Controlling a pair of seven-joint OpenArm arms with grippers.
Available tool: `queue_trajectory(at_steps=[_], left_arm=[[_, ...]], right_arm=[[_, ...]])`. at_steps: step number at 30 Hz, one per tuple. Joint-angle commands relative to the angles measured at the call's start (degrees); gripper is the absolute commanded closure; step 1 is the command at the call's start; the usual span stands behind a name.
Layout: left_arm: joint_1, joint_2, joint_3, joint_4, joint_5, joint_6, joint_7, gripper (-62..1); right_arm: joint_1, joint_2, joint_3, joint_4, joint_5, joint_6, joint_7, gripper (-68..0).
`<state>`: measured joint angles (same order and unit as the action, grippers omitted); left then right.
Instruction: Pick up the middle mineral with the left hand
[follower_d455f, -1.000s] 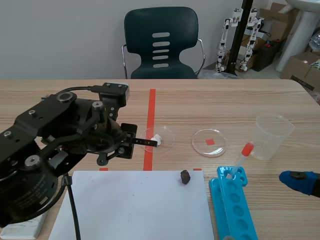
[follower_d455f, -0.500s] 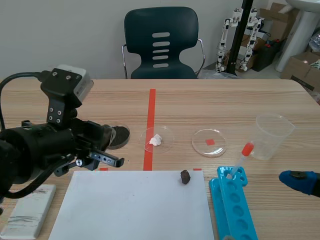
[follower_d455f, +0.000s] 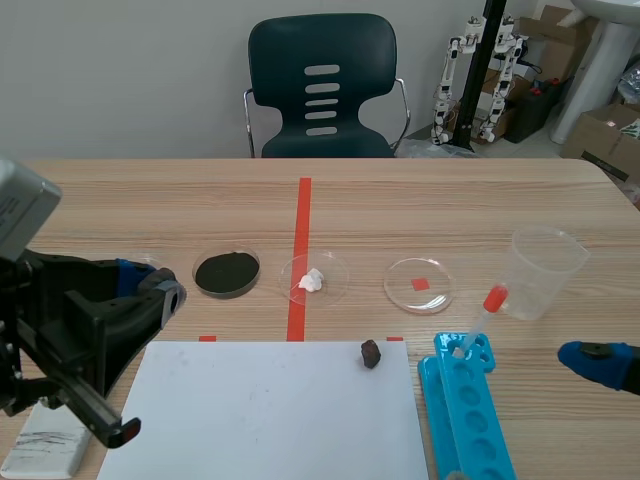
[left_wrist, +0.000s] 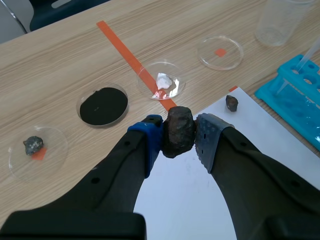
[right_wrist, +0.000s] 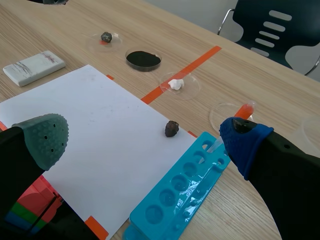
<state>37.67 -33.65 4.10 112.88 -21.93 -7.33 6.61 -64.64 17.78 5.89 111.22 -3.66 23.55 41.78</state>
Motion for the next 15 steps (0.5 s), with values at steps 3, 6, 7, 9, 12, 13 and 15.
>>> queue_trajectory(at_steps=[3,6,7,9,12,13,15], left_arm=[[4.63,0.26,-2.97,1.05,0.55,0.04,-5.42,-9.8],[8.26,0.28,-5.53,1.51,0.74,0.02,-8.83,-9.8],[9.11,0.28,-6.14,1.60,0.76,-0.02,-9.90,-9.8],[10.62,0.28,-7.43,1.64,0.74,-0.26,-11.78,-9.8],[12.20,0.28,-9.07,1.62,1.07,-1.79,-13.11,-9.8],[12.22,0.28,-9.33,1.62,1.27,-1.95,-13.16,-9.8],[12.33,0.28,-9.44,1.62,2.05,-1.92,-13.07,-9.8]], right_arm=[[-0.11,0.00,0.15,0.50,0.61,0.04,0.85,-63.8],[-0.11,0.00,0.15,0.50,0.61,0.04,0.85,-63.8],[-0.11,0.00,0.15,0.50,0.61,0.04,0.85,-63.8],[-0.11,0.00,0.15,0.50,0.61,0.04,0.85,-63.8],[-0.11,0.00,0.15,0.50,0.61,0.04,0.85,-63.8],[-0.11,0.00,0.15,0.50,0.61,0.04,0.83,-63.8],[-0.11,0.00,0.15,0.50,0.61,0.04,0.85,-63.8]])
